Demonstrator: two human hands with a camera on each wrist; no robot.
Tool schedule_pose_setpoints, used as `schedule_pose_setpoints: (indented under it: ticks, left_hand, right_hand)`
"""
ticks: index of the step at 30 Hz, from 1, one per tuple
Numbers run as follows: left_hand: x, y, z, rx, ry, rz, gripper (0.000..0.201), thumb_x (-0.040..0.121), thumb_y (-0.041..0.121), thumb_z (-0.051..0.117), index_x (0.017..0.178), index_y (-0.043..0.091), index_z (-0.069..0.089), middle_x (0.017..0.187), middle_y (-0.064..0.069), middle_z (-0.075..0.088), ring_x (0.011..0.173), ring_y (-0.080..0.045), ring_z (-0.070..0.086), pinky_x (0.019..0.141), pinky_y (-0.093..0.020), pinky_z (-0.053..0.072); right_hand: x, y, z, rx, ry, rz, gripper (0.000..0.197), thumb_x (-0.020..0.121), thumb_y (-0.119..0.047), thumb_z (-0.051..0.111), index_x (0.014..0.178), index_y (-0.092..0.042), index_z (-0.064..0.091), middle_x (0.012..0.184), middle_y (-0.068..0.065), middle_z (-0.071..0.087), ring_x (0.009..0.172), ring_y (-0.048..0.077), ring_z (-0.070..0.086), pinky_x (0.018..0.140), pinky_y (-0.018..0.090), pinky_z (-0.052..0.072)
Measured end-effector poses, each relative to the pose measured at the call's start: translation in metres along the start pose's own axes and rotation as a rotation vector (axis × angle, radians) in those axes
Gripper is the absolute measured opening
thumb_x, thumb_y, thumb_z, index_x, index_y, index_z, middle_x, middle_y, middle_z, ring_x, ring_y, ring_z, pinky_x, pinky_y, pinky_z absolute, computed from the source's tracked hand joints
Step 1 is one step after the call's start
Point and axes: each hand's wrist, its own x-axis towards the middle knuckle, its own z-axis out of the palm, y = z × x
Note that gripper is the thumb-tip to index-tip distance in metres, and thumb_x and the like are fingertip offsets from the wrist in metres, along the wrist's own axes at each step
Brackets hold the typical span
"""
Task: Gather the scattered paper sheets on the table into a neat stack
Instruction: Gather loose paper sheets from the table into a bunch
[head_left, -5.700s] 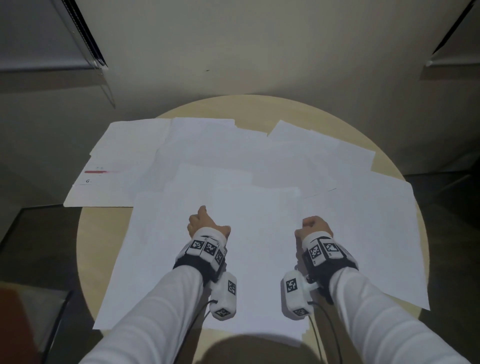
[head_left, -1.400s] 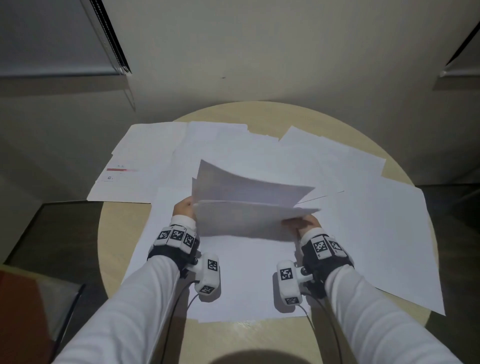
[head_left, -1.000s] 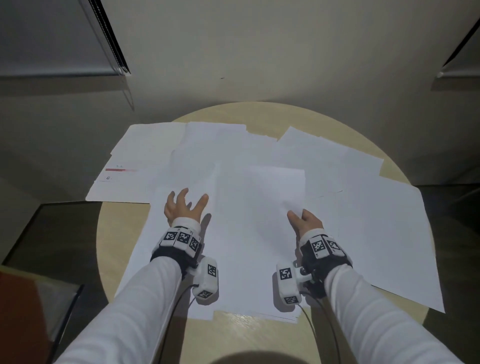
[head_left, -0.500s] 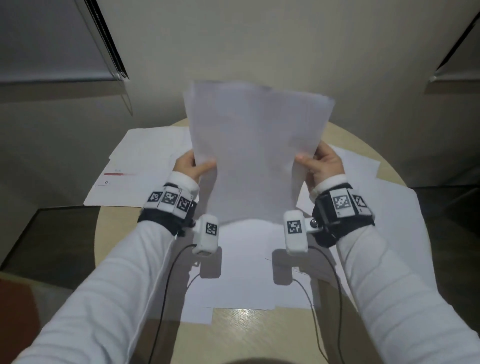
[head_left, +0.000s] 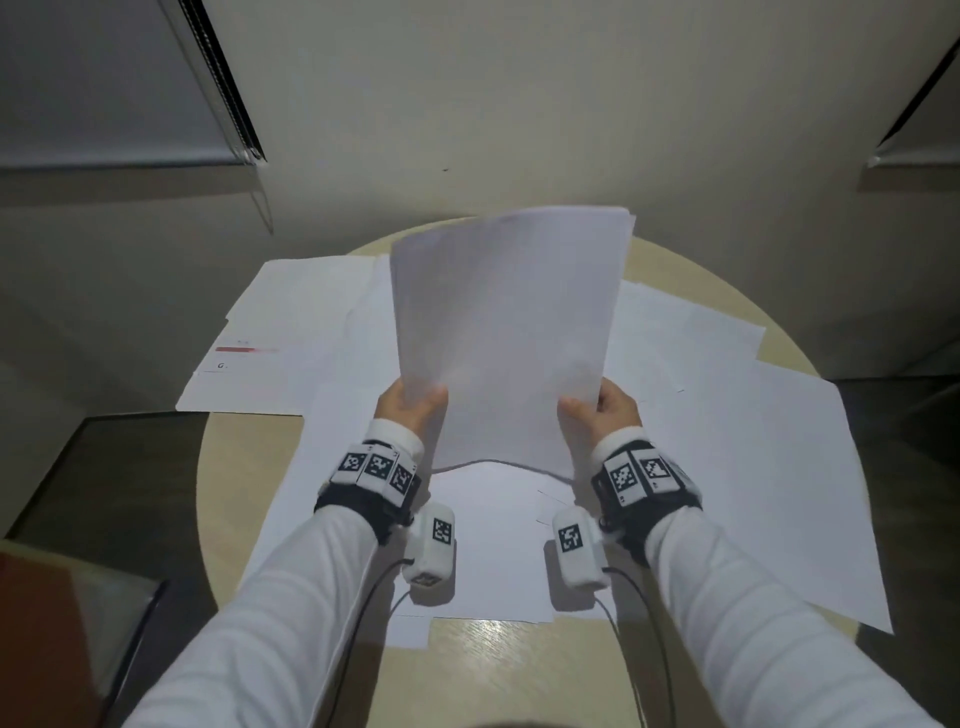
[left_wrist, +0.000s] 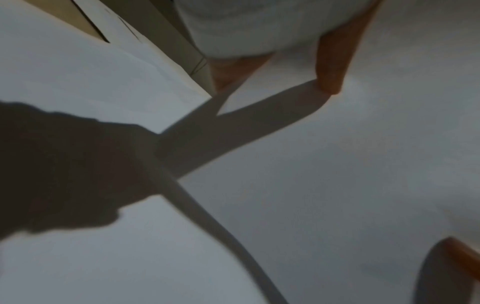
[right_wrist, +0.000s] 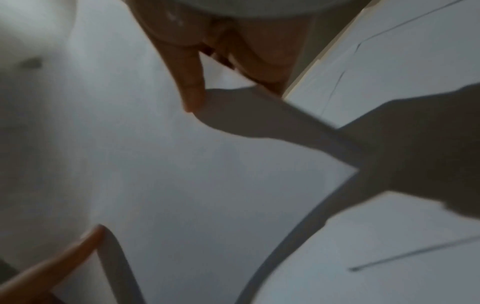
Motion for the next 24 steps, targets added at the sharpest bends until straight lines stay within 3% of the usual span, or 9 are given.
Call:
schedule_pose_setpoints:
  ticks: [5,8,10,13,16,18,19,21,24]
  left_hand:
    - [0.004,0.016,-0.001,-0.150,0.047,0.105,0.041,0.081,-0.008,0.062,0.120,-0.011,0.052,0.113,-0.012,0.057,0.096,-0.018,0.055,0.071,-0.005,0.049]
    - [0.001,0.007,-0.002,-0.046,-0.006,0.019,0.045,0.079,-0.004,0.066,0.122,-0.009,0.052,0.121,-0.020,0.059,0.106,-0.025,0.057,0.089,-0.025,0.046]
    - [-0.006,-0.003,-0.002,0.022,-0.033,-0.059,0.039,0.084,0.003,0.063,0.121,-0.007,0.054,0.123,-0.022,0.059,0.114,-0.031,0.058,0.088,-0.026,0.040]
    - [-0.009,-0.004,-0.008,0.020,0.075,-0.062,0.030,0.091,0.008,0.054,0.120,-0.004,0.057,0.109,-0.009,0.061,0.101,-0.020,0.056,0.083,-0.019,0.036]
    - [0.003,-0.004,-0.031,0.075,0.265,-0.030,0.013,0.092,0.008,0.051,0.095,0.003,0.063,0.097,-0.009,0.057,0.089,-0.014,0.048,0.066,-0.014,0.037]
    - [0.016,-0.010,-0.052,0.122,0.359,-0.073,0.013,0.091,0.007,0.050,0.086,0.002,0.061,0.091,-0.008,0.054,0.085,-0.014,0.046,0.060,-0.014,0.035]
    - [0.021,-0.013,-0.062,0.142,0.394,-0.120,0.018,0.090,0.007,0.049,0.094,-0.004,0.062,0.091,-0.008,0.054,0.085,-0.015,0.046,0.065,-0.016,0.035]
    - [0.026,-0.022,-0.081,0.143,0.458,-0.233,0.029,0.088,0.006,0.048,0.111,-0.007,0.060,0.099,-0.014,0.060,0.087,-0.015,0.046,0.073,-0.021,0.034]
    - [0.026,-0.038,-0.099,0.120,0.511,-0.335,0.038,0.089,0.009,0.049,0.125,-0.006,0.052,0.124,-0.019,0.057,0.092,-0.014,0.038,0.077,-0.023,0.029]
  right_hand:
    - [0.004,-0.010,-0.001,0.045,0.073,-0.055,0.022,0.086,0.001,0.061,0.108,0.003,0.061,0.082,0.000,0.061,0.072,0.010,0.056,0.061,0.006,0.045]
    - [-0.002,0.000,0.002,0.062,0.020,0.006,0.031,0.083,0.005,0.062,0.114,0.005,0.058,0.097,0.008,0.065,0.077,0.014,0.059,0.077,0.025,0.047]
    - [-0.010,0.007,0.006,0.012,-0.038,0.066,0.038,0.085,0.007,0.058,0.122,0.005,0.052,0.114,0.015,0.062,0.086,0.013,0.060,0.082,0.022,0.046]
    - [-0.005,0.002,0.006,0.176,-0.053,0.140,0.041,0.089,0.011,0.050,0.128,-0.002,0.047,0.091,0.008,0.061,0.057,0.000,0.061,0.054,0.008,0.049]
    - [0.006,0.000,0.000,0.306,-0.052,0.238,0.038,0.088,0.003,0.057,0.123,-0.010,0.052,0.088,0.006,0.059,0.069,0.018,0.061,0.058,0.025,0.054]
    - [0.014,0.009,-0.001,0.106,0.011,0.239,0.040,0.084,-0.005,0.065,0.121,-0.013,0.054,0.102,0.004,0.058,0.091,0.024,0.058,0.058,0.020,0.054]
    - [0.019,0.014,0.001,-0.085,0.027,0.225,0.045,0.082,-0.008,0.068,0.124,-0.013,0.052,0.110,0.004,0.057,0.102,0.023,0.057,0.067,0.017,0.054]
    - [0.029,0.024,0.005,-0.528,-0.031,0.230,0.061,0.080,-0.025,0.071,0.133,-0.011,0.045,0.132,0.006,0.052,0.124,0.023,0.048,0.099,0.025,0.044]
    - [0.031,0.039,0.024,-1.103,-0.198,0.215,0.097,0.075,-0.062,0.060,0.147,-0.012,0.018,0.154,0.008,0.021,0.144,0.027,0.012,0.116,0.041,0.018]
